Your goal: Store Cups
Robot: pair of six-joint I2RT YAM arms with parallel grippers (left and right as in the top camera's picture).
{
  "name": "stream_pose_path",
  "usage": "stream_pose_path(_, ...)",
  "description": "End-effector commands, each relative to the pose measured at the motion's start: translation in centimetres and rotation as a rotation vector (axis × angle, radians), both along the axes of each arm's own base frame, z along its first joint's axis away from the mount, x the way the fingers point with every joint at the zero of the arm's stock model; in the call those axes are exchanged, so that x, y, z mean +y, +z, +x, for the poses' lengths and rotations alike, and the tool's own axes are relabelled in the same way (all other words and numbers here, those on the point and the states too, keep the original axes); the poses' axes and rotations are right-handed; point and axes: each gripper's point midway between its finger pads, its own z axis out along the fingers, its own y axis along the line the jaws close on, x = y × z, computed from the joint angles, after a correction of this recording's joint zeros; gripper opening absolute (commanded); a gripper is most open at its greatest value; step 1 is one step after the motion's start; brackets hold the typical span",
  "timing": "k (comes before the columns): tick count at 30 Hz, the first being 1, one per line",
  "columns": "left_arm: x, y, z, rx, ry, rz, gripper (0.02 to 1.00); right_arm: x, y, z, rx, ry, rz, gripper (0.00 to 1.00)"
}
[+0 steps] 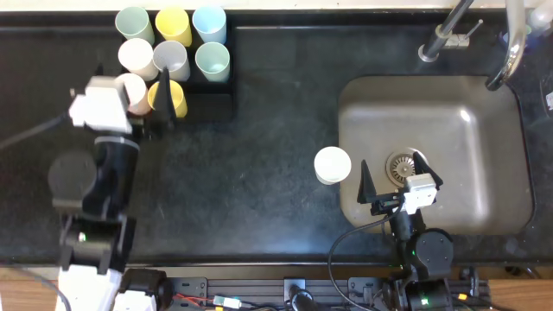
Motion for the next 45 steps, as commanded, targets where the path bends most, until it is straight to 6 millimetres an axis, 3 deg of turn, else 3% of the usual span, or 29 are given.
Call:
stream_pose_path(1, 0.0, -2.3, -2.7, -0.022, -0.017, 0.048, 1.000, -0.1, -0.3, 0.0, -0.001, -0.003, -0.004, 0.996)
stream_pose_path(8, 0.2, -6.8, -6.4, -0.060, -0.023, 0.045, 1.000, -0.1, -0.3, 0.0, -0.001, -0.003, -0.004, 0.998)
stream_pose_path(12, 0.0, -9.7, -7.6, -0.072, -0.038, 0.046, 1.000, -0.1, -0.3, 0.0, -0.001, -0.003, -0.004, 0.998)
stream_pose_path(16, -0.4, -12.4, -8.1, -0.074, -0.072, 0.052, 1.000, -0.1, -0.3, 0.0, -0.001, -0.003, -0.004, 0.998)
stream_pose_path(21, -0.8, -14.2, -8.5, -0.086, -0.098, 0.054, 1.000, -0.1, -0.3, 0.0, -0.001, -0.003, -0.004, 0.998)
stream_pose_path(26, -0.9, -15.9, -8.5, -0.016, -0.105, 0.057, 1.000, -0.1, -0.3, 0.0, -0.001, -0.003, -0.004, 0.996)
stream_pose_path(32, -1.1, -19.5, -8.5, 0.129, -0.118, 0.061, 1.000, -0.1, -0.3, 0.0, -0.001, -0.003, -0.004, 0.998)
stream_pose_path(45, -0.6, -19.8, -8.4, 0.142, -0.095, 0.060, 0.998, -0.1, -0.3, 0.0, -0.001, -0.003, -0.004, 0.996)
